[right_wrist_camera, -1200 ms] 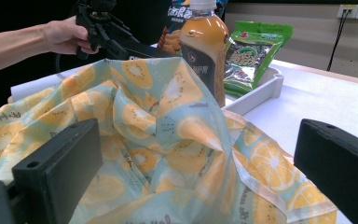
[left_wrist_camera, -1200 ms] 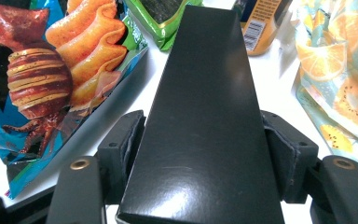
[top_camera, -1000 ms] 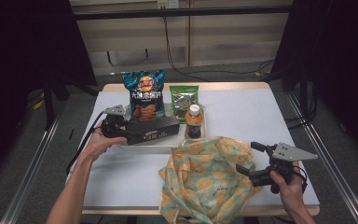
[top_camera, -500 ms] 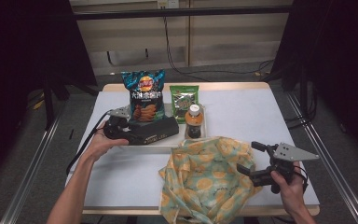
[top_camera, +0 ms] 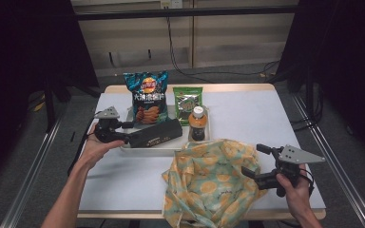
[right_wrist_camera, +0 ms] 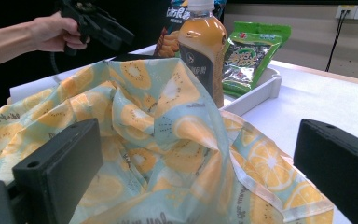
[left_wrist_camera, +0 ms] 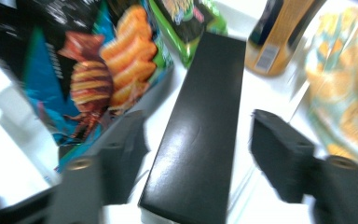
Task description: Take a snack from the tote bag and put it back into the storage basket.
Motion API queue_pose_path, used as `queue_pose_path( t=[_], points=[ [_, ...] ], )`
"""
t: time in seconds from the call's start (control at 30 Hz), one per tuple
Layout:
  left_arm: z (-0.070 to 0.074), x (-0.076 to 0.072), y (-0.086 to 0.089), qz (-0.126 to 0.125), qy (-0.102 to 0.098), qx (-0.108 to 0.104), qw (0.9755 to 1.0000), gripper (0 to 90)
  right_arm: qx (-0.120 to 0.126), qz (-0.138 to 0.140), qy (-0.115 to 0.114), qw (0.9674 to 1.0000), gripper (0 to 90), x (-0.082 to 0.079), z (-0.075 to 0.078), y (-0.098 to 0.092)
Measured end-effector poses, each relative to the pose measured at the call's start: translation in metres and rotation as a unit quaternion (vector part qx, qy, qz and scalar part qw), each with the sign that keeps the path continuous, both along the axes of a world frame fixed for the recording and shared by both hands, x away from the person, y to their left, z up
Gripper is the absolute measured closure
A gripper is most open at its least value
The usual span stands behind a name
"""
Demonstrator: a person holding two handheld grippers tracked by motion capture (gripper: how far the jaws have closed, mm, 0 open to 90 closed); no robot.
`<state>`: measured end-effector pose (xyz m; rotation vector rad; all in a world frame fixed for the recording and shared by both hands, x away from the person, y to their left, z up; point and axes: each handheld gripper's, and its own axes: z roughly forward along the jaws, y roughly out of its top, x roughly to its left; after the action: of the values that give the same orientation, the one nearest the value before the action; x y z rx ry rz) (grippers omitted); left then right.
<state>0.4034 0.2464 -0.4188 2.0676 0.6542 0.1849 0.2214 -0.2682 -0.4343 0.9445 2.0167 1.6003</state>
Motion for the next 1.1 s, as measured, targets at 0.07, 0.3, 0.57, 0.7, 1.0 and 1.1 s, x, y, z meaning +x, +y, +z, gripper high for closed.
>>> queue_pose_path(
  t=[0.07,0.3,0.57,0.7,1.0,1.1],
  points=[
    [0.003,-0.006,0.003,-0.006,0.004,-0.015,0.9999,61.3,0.000,0.001,0.000,1.0000,0.1,0.000,0.000,0.000],
    [-0.011,-0.023,0.002,-0.023,0.017,0.005,0.9996,87.7,0.000,0.001,0.001,1.0000,0.1,0.000,-0.001,0.001],
    [-0.022,-0.025,-0.009,-0.029,0.031,0.025,0.9988,90.0,-0.001,0.002,0.001,1.0000,0.1,0.000,-0.001,0.001],
    [-0.026,-0.024,-0.010,-0.024,0.035,0.033,0.9986,90.0,-0.001,0.004,0.001,1.0000,0.1,0.000,-0.001,0.002],
    [-0.030,-0.019,-0.004,0.000,0.035,0.031,0.9989,90.0,-0.003,0.002,0.002,1.0000,0.1,0.000,-0.002,0.001],
    [-0.030,-0.017,-0.002,0.010,0.034,0.034,0.9988,90.0,-0.003,0.003,0.003,1.0000,0.1,0.000,-0.002,0.001]
  ],
)
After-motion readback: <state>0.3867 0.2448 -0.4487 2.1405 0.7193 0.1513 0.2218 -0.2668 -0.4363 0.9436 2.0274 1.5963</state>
